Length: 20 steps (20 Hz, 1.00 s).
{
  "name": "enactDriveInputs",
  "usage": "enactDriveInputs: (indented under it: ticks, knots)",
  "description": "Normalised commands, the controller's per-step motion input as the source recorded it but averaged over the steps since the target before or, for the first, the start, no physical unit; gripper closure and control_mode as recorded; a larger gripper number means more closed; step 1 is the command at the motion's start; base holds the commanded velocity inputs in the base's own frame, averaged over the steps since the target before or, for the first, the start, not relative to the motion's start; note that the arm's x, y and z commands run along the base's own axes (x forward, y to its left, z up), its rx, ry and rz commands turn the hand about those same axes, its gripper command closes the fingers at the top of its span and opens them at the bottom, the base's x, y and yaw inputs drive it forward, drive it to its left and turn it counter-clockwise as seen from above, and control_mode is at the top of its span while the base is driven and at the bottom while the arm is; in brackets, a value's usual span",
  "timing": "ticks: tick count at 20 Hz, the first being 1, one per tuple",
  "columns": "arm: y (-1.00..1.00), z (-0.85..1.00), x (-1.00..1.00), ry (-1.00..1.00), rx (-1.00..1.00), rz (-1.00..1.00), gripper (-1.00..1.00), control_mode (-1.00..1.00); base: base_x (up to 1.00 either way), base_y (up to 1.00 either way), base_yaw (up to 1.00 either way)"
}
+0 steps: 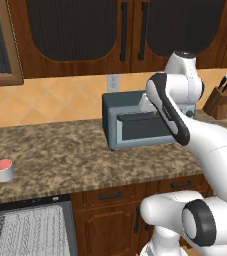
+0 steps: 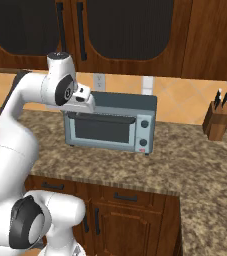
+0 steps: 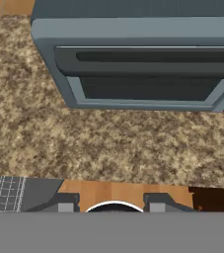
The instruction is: Pick up the cup and bowl from the counter, place them in the dishwasher, and close the dishwasher door.
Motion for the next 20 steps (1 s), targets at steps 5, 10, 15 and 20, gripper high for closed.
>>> enactDriveInputs:
  ticks: [5, 10, 15, 20]
  knots:
    - [0.47, -0.03, -0.31, -0.03, 0.00, 0.00, -1.00, -1.00, 0.00, 0.00, 0.00]
    - [1.00, -0.06, -0.15, -0.02, 0.00, 0.04, -1.00, -1.00, 0.00, 0.00, 0.00]
    - [1.00, -0.43, 0.03, 0.09, -0.02, 0.26, -1.00, -1.00, 0.00, 0.00, 0.00]
    - [1.00, -0.54, 0.27, 0.16, -0.02, 0.17, -1.00, -1.00, 0.00, 0.00, 0.00]
